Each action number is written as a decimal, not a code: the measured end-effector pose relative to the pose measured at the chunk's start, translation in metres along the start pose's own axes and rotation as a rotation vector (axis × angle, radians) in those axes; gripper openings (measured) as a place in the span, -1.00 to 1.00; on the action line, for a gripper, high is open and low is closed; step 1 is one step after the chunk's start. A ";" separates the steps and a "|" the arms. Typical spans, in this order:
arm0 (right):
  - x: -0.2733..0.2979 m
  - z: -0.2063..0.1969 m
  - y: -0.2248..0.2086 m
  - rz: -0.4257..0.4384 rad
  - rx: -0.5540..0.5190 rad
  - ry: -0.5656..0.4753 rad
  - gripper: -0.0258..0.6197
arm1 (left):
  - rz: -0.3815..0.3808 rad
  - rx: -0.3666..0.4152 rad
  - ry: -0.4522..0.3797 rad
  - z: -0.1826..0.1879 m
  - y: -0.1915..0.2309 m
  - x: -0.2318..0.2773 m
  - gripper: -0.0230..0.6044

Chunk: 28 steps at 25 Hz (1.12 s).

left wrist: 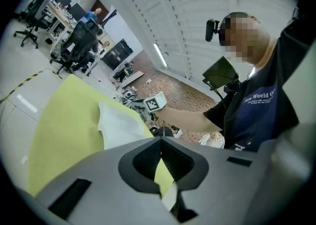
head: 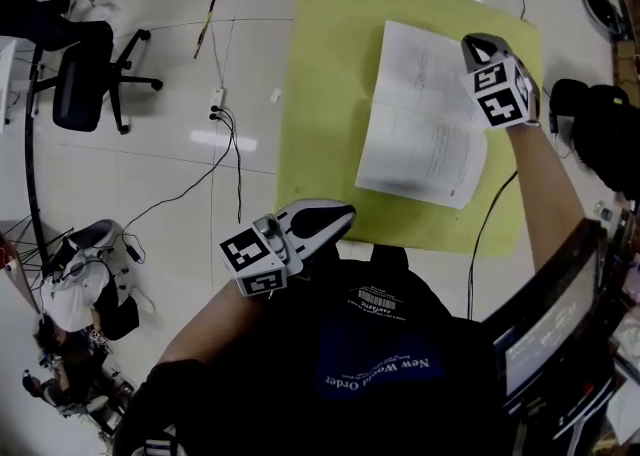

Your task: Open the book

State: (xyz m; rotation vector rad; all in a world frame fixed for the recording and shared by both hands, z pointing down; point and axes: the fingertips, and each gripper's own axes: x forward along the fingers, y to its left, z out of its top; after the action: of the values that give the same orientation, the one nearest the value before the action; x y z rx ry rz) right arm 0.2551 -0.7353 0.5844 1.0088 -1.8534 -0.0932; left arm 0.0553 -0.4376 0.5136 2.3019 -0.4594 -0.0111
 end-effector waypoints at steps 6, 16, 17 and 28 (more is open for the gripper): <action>-0.083 -0.004 0.031 0.095 0.279 -0.179 -0.93 | -0.022 0.013 -0.004 0.007 -0.003 0.004 -0.91; -0.261 0.020 0.048 0.285 0.694 -0.606 -0.95 | 0.010 0.157 -0.117 0.083 -0.036 -0.001 -0.91; -0.281 0.022 0.050 0.290 0.706 -0.638 -0.95 | 0.024 0.175 -0.140 0.094 -0.043 -0.005 -0.90; -0.385 -0.007 0.077 0.273 0.820 -0.749 -0.96 | 0.073 0.327 -0.289 0.157 -0.122 -0.037 -0.90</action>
State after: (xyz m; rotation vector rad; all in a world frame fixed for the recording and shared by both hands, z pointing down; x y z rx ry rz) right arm 0.2799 -0.4241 0.3466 1.3566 -2.8052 0.5707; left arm 0.0365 -0.4573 0.3135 2.6148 -0.7386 -0.2523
